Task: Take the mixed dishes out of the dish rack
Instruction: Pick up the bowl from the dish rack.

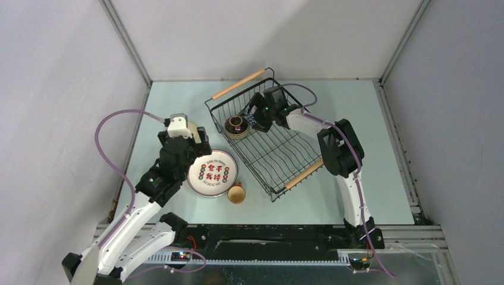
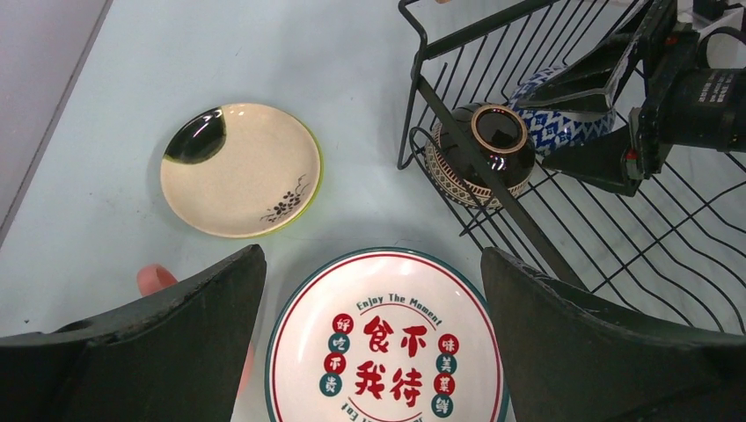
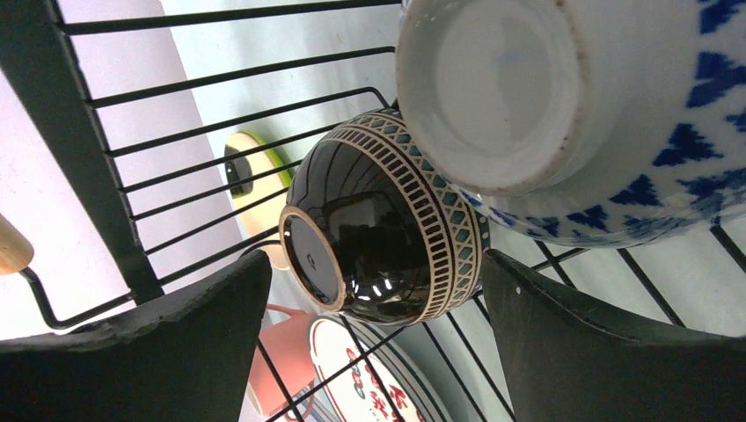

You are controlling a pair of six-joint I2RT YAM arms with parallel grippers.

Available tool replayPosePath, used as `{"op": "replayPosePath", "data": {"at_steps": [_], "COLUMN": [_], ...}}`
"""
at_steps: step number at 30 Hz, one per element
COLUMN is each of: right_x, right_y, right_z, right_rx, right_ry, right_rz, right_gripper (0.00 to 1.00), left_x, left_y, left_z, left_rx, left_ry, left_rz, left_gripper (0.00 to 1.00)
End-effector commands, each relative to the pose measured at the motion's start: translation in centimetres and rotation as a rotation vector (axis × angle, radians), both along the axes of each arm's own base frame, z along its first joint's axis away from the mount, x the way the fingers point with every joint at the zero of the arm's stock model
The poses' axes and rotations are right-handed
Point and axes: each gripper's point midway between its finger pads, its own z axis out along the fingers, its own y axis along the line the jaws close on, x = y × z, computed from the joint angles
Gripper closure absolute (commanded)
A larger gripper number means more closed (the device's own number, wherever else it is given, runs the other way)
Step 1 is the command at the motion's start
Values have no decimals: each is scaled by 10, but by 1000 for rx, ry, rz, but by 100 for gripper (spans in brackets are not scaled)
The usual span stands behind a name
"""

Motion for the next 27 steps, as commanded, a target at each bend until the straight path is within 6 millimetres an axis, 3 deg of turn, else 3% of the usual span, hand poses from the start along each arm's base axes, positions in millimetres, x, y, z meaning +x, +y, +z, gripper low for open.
{"op": "replayPosePath", "data": {"at_steps": [1,9,17,27], "right_x": [2,-4,-1,3], "right_y": [6,5,15,16], "right_z": [-4,-26,-29,-38], "right_rx": [21,7,51,63], "right_ry": [-16,13,-18,-24], "right_rz": [-3,1,35,38], "right_gripper": [9,8,1,5], "left_x": [3,2,3,2], "left_y": [-2,-4,-7,-9], "left_z": [3,4,4,4], "left_rx": [-25,-31,-37,-45], "left_ry": [-27,-28,-29,-29], "left_rz": [-5,-16,-28,-40], "left_gripper": [0,1,1,1]}}
